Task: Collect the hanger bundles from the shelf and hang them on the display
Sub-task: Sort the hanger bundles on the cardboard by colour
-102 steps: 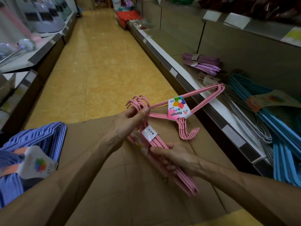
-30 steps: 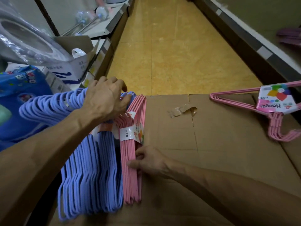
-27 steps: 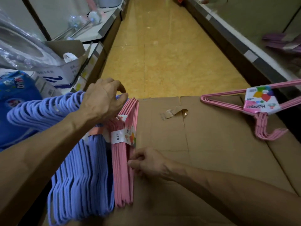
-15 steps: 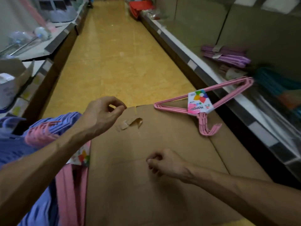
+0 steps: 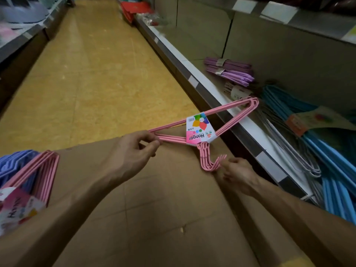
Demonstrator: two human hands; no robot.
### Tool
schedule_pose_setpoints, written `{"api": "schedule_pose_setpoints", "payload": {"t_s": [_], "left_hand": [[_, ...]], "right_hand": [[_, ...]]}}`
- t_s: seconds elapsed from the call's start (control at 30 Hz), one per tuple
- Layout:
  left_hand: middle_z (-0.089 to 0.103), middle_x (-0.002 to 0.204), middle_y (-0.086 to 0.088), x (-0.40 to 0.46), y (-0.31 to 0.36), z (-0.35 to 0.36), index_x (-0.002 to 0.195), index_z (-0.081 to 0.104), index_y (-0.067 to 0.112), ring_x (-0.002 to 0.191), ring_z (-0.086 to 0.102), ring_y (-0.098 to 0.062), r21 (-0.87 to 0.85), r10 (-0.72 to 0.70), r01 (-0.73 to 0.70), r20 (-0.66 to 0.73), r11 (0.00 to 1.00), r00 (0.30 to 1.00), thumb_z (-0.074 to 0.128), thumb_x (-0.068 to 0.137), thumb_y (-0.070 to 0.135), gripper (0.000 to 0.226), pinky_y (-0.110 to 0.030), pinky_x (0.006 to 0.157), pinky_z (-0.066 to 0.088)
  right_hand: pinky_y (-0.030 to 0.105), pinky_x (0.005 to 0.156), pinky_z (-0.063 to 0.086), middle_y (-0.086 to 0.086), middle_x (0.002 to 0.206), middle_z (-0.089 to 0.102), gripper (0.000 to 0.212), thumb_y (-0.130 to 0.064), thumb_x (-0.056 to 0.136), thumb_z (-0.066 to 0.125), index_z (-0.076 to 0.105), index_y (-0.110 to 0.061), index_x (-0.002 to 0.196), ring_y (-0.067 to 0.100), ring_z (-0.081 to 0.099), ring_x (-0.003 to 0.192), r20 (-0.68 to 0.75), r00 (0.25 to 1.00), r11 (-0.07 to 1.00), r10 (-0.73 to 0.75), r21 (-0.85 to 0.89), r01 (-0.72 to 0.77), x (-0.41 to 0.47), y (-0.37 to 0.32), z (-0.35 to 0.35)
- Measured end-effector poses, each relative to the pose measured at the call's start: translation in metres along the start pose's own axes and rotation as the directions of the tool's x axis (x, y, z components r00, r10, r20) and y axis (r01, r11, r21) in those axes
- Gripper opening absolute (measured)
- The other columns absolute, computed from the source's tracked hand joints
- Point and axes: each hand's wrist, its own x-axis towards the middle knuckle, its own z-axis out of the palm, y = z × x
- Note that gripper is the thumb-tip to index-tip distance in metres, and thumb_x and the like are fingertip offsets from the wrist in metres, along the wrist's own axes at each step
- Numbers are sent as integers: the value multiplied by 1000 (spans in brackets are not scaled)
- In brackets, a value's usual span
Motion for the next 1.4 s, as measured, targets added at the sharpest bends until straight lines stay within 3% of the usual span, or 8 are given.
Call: {"api": "schedule_pose_setpoints", "payload": {"t_s": [0.1,0.17,0.3,0.47,0.63,0.93,1.2,1.4], "left_hand": [[70,94,11,3,-2,8,91,71,32,84,69,-5,-20,-14,14,4,1000,1000,59,95,34,13,-45,84,59],[71,94,12,4,-7,13,91,71,33,84,69,-5,-15,-39,39,5,999,999,58,95,34,13,-46,83,59],[70,95,15,3,-16,21,92,71,33,80,69,3,-3,-83,83,17,997,996,58,95,35,13,-41,82,59],[69,96,17,2,-25,26,91,70,35,81,68,5,33,-112,111,16,993,994,58,94,35,13,-39,80,59],[66,94,20,4,-33,32,89,70,36,80,68,4,45,-113,113,3,993,994,59,94,35,13,-39,78,60],[71,91,15,4,-23,30,91,70,37,80,68,5,73,-81,80,10,994,997,58,94,38,13,-37,79,59],[67,100,13,-4,0,10,103,66,31,89,62,-1,93,60,-54,-67,994,996,60,95,32,10,-25,75,54],[49,133,-1,-14,7,-19,139,45,21,111,50,-10,225,80,-46,-144,973,986,60,93,43,54,-30,85,46]], "right_hand": [[48,98,52,20,131,61,77,-47,83,73,46,-7,143,35,62,115,-52,998,998,-45,44,47,22,-26,-12],[50,107,45,22,140,55,68,-47,90,67,51,-4,139,39,56,126,-73,996,993,-51,100,58,33,-44,-14],[46,106,42,12,133,61,43,-45,95,59,63,-13,122,29,55,127,-24,999,977,-31,208,35,55,-67,-3],[53,92,56,16,97,74,34,-37,95,63,60,-10,115,31,74,90,42,999,920,26,389,-41,74,-82,11],[55,84,59,15,88,72,24,-30,100,57,55,-9,91,30,74,86,0,1000,962,19,271,-19,84,-80,15],[41,57,62,19,84,72,19,-16,100,55,58,-1,88,26,76,70,-103,990,980,-99,164,115,72,-66,12],[43,72,63,25,93,73,24,-17,99,54,62,5,92,32,75,82,190,920,933,-342,-48,357,17,-106,18],[32,56,61,12,78,76,21,-18,101,54,59,2,95,20,75,73,458,815,909,-356,-34,416,-43,-129,52]]}}
